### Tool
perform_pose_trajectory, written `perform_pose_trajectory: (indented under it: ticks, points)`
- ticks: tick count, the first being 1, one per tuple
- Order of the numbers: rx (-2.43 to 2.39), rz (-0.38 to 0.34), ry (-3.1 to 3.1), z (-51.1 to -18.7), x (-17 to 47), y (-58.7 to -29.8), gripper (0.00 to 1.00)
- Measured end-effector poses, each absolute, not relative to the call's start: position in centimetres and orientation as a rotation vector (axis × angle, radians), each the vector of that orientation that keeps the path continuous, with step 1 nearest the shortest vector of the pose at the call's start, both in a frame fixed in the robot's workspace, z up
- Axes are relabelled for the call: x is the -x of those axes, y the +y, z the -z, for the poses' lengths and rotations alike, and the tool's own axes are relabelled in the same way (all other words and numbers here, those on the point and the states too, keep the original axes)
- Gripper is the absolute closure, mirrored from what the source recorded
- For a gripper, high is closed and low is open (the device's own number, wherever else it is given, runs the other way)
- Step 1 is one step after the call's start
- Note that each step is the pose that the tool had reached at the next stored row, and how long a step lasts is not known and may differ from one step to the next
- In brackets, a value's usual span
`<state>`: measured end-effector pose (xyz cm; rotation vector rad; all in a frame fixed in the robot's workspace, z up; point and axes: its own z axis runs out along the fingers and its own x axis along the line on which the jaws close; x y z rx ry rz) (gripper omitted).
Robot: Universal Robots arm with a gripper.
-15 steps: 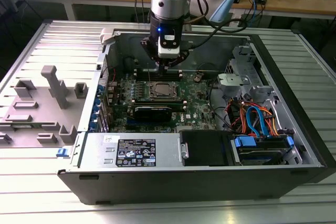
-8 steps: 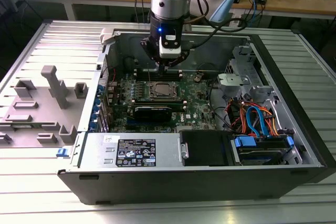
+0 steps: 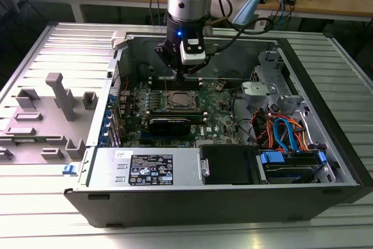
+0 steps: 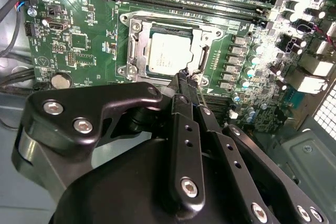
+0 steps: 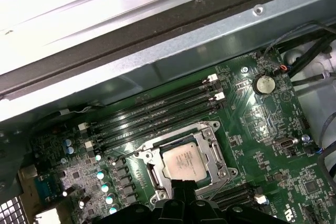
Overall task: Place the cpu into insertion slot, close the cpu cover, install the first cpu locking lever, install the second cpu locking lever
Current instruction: 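Install the first cpu locking lever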
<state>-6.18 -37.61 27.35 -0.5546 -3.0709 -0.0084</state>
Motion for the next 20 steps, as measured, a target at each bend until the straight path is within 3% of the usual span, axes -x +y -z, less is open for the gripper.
perform_pose_trajectory:
  ticks: [20]
  points:
    - [0.550,0.008,-3.072,-27.35,6.21,-37.61,0.89]
